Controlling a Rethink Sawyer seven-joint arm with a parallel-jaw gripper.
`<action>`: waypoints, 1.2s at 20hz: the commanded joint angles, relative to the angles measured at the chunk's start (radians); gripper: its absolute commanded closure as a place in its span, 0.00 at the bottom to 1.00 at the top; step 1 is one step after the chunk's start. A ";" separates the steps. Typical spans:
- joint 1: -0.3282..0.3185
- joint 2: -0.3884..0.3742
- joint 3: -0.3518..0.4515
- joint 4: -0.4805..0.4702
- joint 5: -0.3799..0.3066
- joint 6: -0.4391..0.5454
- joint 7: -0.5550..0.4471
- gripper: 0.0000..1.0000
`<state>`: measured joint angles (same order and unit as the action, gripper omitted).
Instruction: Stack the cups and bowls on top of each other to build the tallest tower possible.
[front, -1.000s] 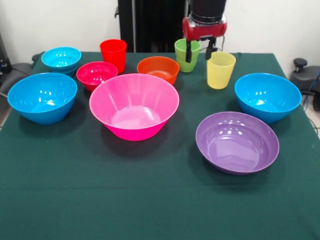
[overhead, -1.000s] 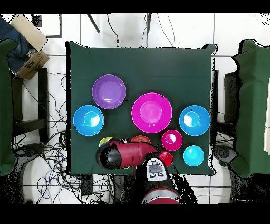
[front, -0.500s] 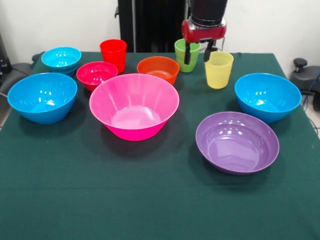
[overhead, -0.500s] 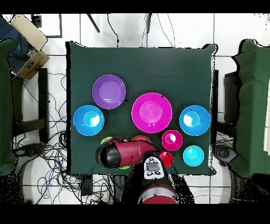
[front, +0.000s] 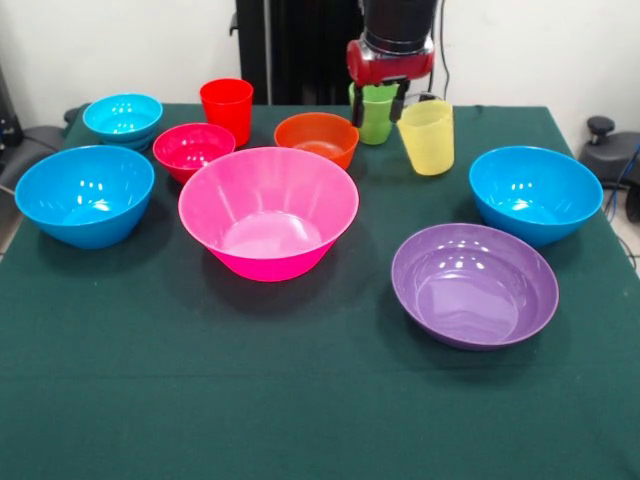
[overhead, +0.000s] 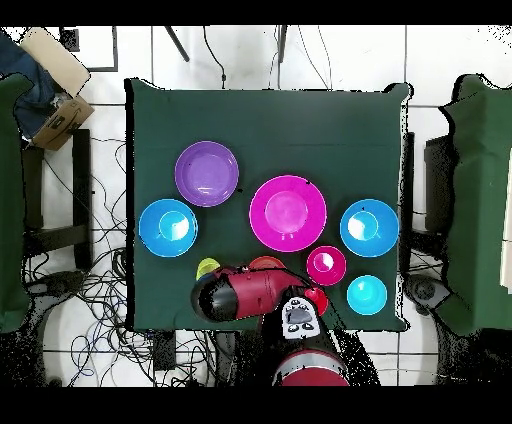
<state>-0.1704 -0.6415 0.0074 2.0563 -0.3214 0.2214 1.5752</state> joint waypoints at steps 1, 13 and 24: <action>0.019 0.026 0.055 -0.088 -0.010 0.150 0.045 0.00; 0.042 -0.079 0.085 -0.175 0.097 0.451 0.063 0.00; 0.031 -0.201 0.119 -0.190 0.153 0.641 0.054 0.00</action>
<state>-0.1538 -0.7856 0.0266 1.9552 -0.2224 0.7214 1.5752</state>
